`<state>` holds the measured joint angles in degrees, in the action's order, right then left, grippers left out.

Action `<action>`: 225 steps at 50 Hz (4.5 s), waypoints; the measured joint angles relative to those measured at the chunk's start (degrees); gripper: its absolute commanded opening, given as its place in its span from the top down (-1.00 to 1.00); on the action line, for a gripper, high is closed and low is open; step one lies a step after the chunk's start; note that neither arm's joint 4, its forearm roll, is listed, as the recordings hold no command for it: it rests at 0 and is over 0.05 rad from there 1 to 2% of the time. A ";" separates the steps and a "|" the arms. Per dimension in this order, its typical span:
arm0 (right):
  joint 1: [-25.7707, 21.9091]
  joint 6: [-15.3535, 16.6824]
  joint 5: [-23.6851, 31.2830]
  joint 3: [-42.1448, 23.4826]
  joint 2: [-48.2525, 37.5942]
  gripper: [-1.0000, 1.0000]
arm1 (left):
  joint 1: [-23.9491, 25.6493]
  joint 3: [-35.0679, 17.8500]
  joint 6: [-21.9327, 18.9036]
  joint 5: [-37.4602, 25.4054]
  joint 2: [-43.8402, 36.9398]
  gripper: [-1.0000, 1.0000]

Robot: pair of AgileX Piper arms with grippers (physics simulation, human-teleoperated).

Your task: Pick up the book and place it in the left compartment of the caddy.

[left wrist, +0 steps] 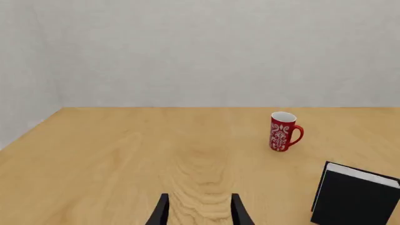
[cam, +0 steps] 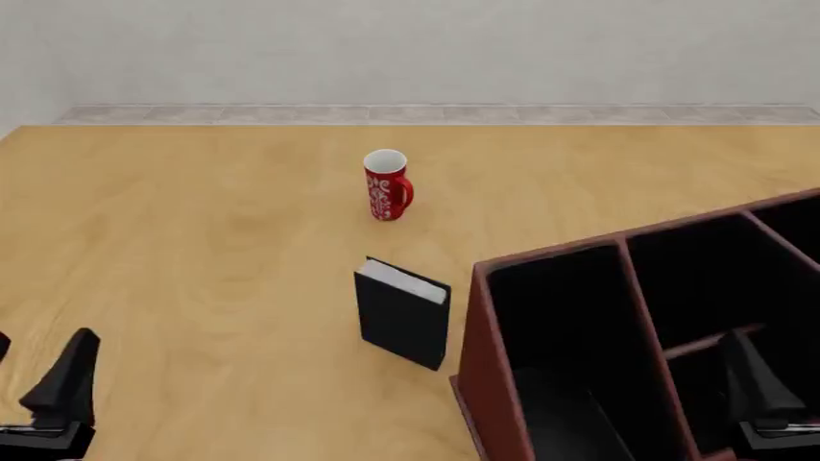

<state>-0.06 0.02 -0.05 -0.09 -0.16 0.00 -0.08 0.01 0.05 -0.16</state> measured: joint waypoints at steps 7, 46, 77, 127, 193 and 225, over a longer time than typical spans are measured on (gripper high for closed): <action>0.03 -0.01 -0.07 -0.08 -0.17 -1.00 | -0.01 -0.03 0.00 0.09 -0.13 -1.00; -10.00 3.06 6.55 -18.17 -13.46 -1.00 | -1.47 0.00 -0.20 0.29 -0.29 -1.00; -27.50 11.46 29.60 -53.36 -40.69 -1.00 | -1.52 0.00 -0.24 0.23 -0.22 -1.00; -39.31 17.02 60.38 -89.13 -76.11 -1.00 | -1.51 0.04 -0.27 0.29 -0.24 -1.00; -46.19 15.21 50.39 -88.43 -95.51 -1.00 | -1.54 -0.29 -0.28 -0.31 0.04 -1.00; -45.65 13.41 48.28 -89.38 -100.90 -1.00 | -1.54 -0.38 -0.29 -0.40 0.04 -1.00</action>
<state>-45.71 13.43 48.22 -89.47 -101.06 -1.54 -0.46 -0.28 -0.35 -0.13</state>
